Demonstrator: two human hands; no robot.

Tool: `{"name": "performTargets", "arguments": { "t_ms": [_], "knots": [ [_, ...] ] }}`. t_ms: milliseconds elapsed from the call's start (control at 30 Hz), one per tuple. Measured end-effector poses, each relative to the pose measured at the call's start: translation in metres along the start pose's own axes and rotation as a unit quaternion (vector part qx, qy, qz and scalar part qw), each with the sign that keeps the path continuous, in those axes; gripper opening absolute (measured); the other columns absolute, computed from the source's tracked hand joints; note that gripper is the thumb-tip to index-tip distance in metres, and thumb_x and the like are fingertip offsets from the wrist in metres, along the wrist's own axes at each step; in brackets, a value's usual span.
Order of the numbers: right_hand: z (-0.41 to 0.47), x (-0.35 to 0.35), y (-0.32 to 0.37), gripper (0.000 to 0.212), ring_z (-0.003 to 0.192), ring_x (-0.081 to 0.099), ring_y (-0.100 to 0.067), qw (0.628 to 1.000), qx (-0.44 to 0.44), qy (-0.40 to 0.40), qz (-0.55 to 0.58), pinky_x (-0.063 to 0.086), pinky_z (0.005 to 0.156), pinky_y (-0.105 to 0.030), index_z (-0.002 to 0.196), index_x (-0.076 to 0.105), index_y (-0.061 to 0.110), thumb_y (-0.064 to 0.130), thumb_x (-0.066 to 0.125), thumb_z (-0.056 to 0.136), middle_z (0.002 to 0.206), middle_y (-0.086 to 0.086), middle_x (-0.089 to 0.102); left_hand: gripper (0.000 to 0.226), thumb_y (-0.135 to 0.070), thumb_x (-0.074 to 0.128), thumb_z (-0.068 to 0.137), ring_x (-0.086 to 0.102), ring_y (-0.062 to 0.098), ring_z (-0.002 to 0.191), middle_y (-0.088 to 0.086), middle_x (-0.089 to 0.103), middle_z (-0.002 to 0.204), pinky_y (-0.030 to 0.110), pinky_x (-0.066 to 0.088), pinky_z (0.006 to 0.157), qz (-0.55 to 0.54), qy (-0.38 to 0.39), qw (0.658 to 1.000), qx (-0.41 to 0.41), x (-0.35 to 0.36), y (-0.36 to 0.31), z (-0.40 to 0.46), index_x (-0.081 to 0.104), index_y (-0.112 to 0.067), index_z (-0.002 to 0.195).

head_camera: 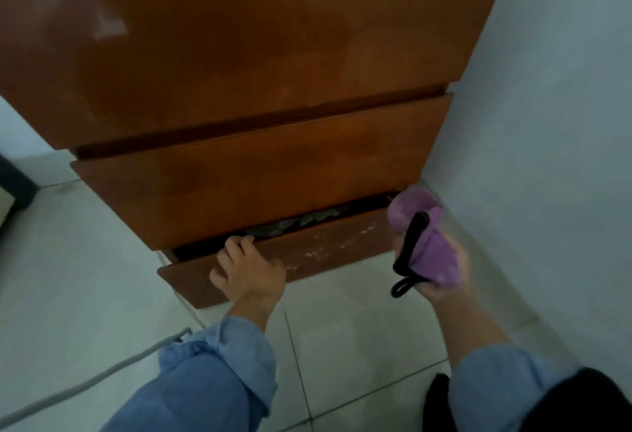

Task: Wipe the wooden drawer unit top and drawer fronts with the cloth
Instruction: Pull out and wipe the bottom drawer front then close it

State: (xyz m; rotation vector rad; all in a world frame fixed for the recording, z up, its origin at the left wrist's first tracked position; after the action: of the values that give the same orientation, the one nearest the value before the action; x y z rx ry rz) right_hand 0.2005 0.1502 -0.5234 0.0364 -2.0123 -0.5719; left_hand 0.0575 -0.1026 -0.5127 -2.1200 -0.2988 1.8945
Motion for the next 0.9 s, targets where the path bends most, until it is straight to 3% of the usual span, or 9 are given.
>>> {"name": "performTargets", "arguments": {
  "t_ms": [100,233,433,533,633,700,767,833,900],
  "knots": [
    [0.003,0.007,-0.026,0.050,0.091,0.068,-0.041,0.998,0.039,0.011,0.057,0.055,0.079,-0.056,0.112,0.067,0.007,0.043,0.052,0.080,0.111,-0.020,0.069,0.068,-0.044,0.045,0.090,0.003,0.023,0.147,0.000,0.013,0.157,0.055,0.007,0.115,0.057,0.069,0.995,0.053,0.013,-0.016,-0.001,0.018,-0.023,0.149],
    [0.000,0.028,-0.026,0.079,0.104,0.060,-0.036,0.995,0.057,0.056,0.062,0.051,0.089,-0.044,0.135,0.050,0.009,0.064,0.054,0.079,0.138,-0.016,0.052,0.088,-0.059,0.044,0.086,-0.013,0.021,0.148,-0.005,-0.002,0.161,0.060,-0.006,0.113,0.129,0.140,0.978,0.079,0.020,-0.016,-0.003,0.000,-0.024,0.153],
    [0.010,0.017,0.003,0.102,0.087,0.067,-0.029,0.998,-0.002,0.000,-0.069,0.056,0.079,-0.037,0.125,0.047,0.003,0.013,0.088,0.033,0.112,-0.022,0.060,0.099,-0.063,0.047,0.079,-0.017,0.022,0.147,-0.004,-0.005,0.161,0.064,-0.012,0.110,0.184,0.139,0.969,0.093,0.020,-0.015,-0.004,-0.006,-0.022,0.153],
    [0.022,0.012,0.027,0.041,0.062,0.061,-0.013,0.979,-0.074,-0.089,-0.168,0.052,0.054,-0.022,0.108,0.052,0.012,0.009,0.070,0.071,0.085,-0.006,0.060,0.105,-0.063,0.048,0.077,-0.022,0.023,0.146,-0.003,-0.011,0.161,0.065,-0.014,0.108,0.210,0.134,0.963,0.100,0.022,-0.014,-0.005,-0.012,-0.021,0.152],
    [0.044,0.001,0.065,0.030,0.044,0.055,-0.003,0.894,-0.196,-0.192,-0.355,0.042,0.042,-0.018,0.108,0.054,0.024,0.013,0.053,0.079,0.084,-0.004,0.059,0.108,-0.064,0.048,0.076,-0.024,0.022,0.145,-0.004,-0.015,0.160,0.066,-0.014,0.107,0.222,0.128,0.960,0.112,0.024,-0.011,-0.005,-0.016,-0.020,0.151],
    [0.061,-0.001,0.072,0.025,0.047,0.051,-0.006,0.813,-0.220,-0.169,-0.511,0.034,0.047,-0.017,0.100,0.054,0.029,0.025,0.051,0.075,0.085,-0.006,0.057,0.109,-0.064,0.049,0.076,-0.025,0.021,0.145,-0.005,-0.017,0.160,0.066,-0.012,0.108,0.217,0.128,0.961,0.118,0.026,-0.009,-0.004,-0.017,-0.020,0.151],
    [0.076,-0.003,0.061,0.028,0.075,0.063,-0.011,0.710,-0.217,-0.134,-0.657,0.042,0.060,-0.020,0.110,0.054,0.026,0.017,0.048,0.084,0.107,-0.005,0.058,0.111,-0.065,0.050,0.075,-0.025,0.021,0.145,-0.005,-0.018,0.159,0.065,-0.011,0.110,0.207,0.127,0.963,0.119,0.027,-0.008,-0.003,-0.017,-0.020,0.151],
    [0.069,0.002,0.045,0.055,0.121,0.053,-0.020,0.595,-0.199,-0.164,-0.761,0.045,0.094,-0.028,0.139,0.042,0.018,0.008,0.050,0.086,0.148,-0.003,0.038,0.112,-0.066,0.051,0.074,-0.025,0.021,0.145,-0.005,-0.018,0.159,0.064,-0.009,0.112,0.200,0.124,0.965,0.119,0.029,-0.008,-0.003,-0.017,-0.020,0.150],
    [0.056,0.014,0.026,0.067,0.133,0.042,-0.024,0.550,-0.204,-0.183,-0.789,0.038,0.103,-0.026,0.147,0.033,0.020,0.006,0.052,0.084,0.158,0.002,0.022,0.112,-0.066,0.051,0.074,-0.025,0.021,0.145,-0.005,-0.017,0.159,0.064,-0.008,0.112,0.195,0.120,0.966,0.117,0.029,-0.008,-0.003,-0.018,-0.021,0.150]
  ]
}}
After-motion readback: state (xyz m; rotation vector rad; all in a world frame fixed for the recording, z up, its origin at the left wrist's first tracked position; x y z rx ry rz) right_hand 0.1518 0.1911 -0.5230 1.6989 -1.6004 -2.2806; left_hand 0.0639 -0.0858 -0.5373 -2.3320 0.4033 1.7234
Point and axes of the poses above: each hand's wrist, its own z-axis towards the middle knuckle, its own x-axis out of the palm, y = z × x, the point moved 8 cm from there along z, towards the middle knuckle
